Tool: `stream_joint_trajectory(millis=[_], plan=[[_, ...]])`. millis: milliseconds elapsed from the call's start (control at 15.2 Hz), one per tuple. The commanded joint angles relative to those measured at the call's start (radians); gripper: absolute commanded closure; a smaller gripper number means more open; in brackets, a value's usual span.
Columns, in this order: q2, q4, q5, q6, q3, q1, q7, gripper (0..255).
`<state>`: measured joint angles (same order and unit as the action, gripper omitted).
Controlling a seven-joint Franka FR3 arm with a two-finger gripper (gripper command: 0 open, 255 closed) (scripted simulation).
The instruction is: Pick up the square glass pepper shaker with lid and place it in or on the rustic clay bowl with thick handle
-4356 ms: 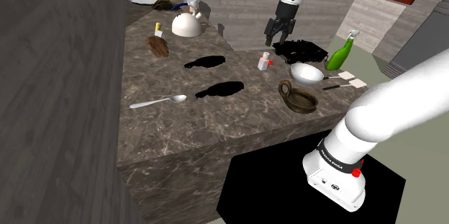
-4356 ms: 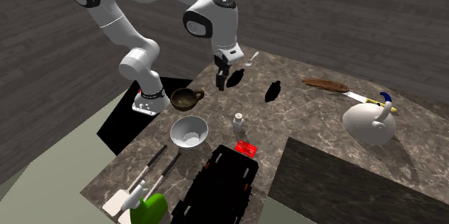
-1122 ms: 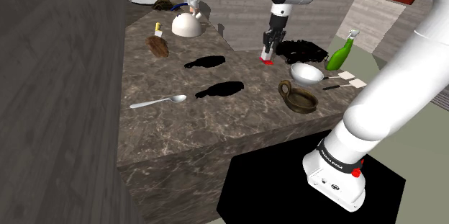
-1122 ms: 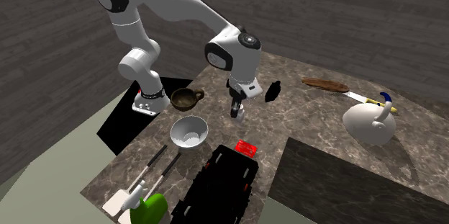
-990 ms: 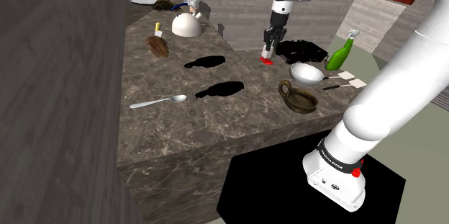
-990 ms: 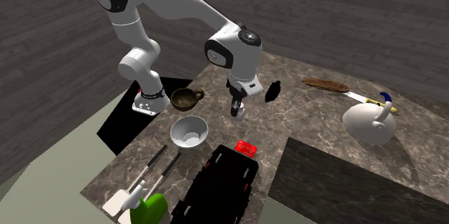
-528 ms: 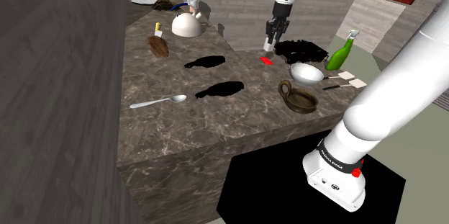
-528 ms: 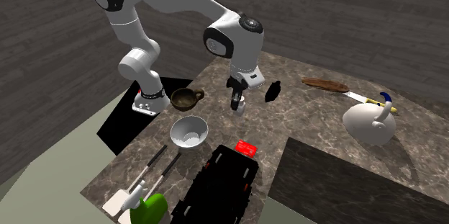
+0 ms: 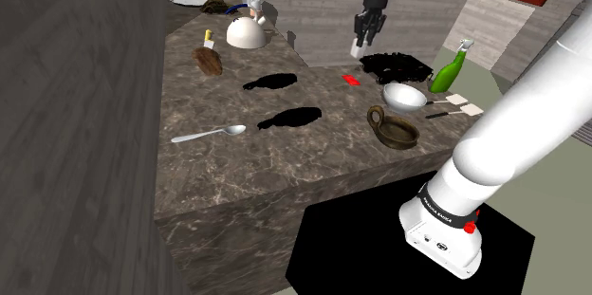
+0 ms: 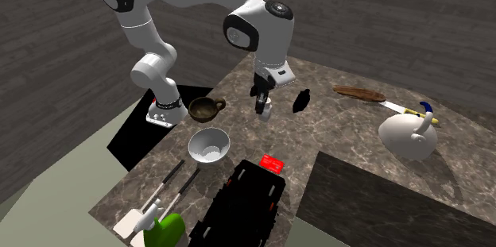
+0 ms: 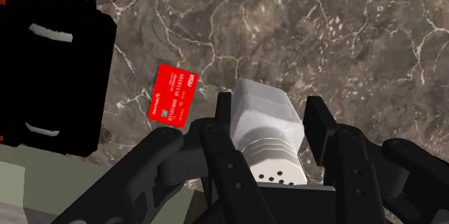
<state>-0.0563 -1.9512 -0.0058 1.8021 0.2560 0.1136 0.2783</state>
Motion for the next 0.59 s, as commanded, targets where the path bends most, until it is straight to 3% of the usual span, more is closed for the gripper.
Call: stream_joint_trajectory(millis=[0, 132, 528], plan=[[-0.004, 0.025, -0.001, -0.029, -0.001, 0.0, -0.001, 255], [-0.006, 0.042, -0.001, -0.048, -0.001, -0.001, -0.002, 255], [-0.255, -0.204, -0.052, -0.046, -0.028, -0.003, -0.055, 255]])
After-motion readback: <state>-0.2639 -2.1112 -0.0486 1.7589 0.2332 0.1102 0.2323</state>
